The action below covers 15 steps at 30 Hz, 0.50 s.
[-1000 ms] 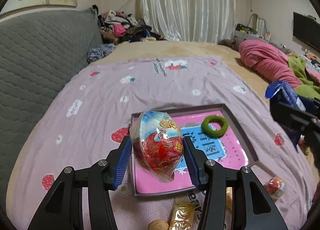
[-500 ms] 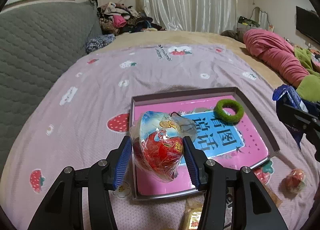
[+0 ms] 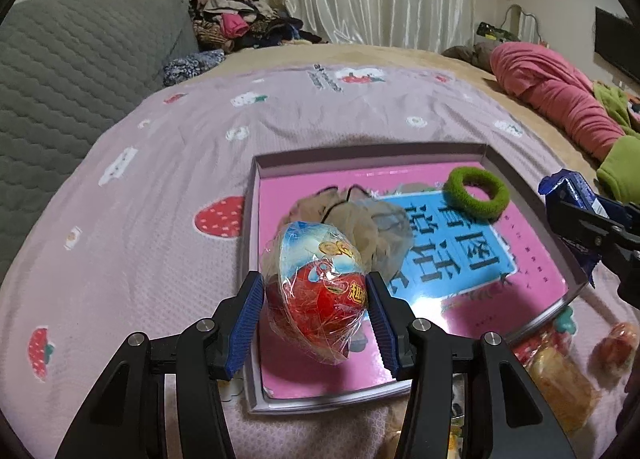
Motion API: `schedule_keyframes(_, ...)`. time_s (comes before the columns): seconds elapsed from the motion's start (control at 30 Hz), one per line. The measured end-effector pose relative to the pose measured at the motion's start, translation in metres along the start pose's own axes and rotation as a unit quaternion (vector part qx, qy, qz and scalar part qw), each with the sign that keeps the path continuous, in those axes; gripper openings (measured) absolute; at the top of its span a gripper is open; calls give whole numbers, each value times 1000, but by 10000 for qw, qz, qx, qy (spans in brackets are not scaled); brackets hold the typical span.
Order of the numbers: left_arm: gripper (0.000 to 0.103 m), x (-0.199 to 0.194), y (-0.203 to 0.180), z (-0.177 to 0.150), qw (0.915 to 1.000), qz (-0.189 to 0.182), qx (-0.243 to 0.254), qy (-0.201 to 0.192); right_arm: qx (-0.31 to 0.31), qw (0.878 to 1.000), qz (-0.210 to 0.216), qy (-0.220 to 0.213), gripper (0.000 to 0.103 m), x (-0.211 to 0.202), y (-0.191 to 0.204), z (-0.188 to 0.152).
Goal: Organize objects
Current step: 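Lower the candy egg into the tray with the left tool while the right tool holds the packet above it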
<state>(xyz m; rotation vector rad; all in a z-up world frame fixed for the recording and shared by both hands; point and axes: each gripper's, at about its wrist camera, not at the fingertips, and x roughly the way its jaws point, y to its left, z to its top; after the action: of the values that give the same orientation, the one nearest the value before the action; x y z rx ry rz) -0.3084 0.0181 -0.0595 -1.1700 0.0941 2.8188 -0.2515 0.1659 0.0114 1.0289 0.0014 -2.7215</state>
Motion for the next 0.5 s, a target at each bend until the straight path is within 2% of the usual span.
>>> schedule_keyframes(0.2,53,17,-4,-8,9999,-153,-16,67,27,10000,-27,-59,56,11,-5,-11)
schedule_keyframes(0.5,53,26,-1,-6,9995,-283,-39,98,-215,9993,-235,209,56,37,-5,-14)
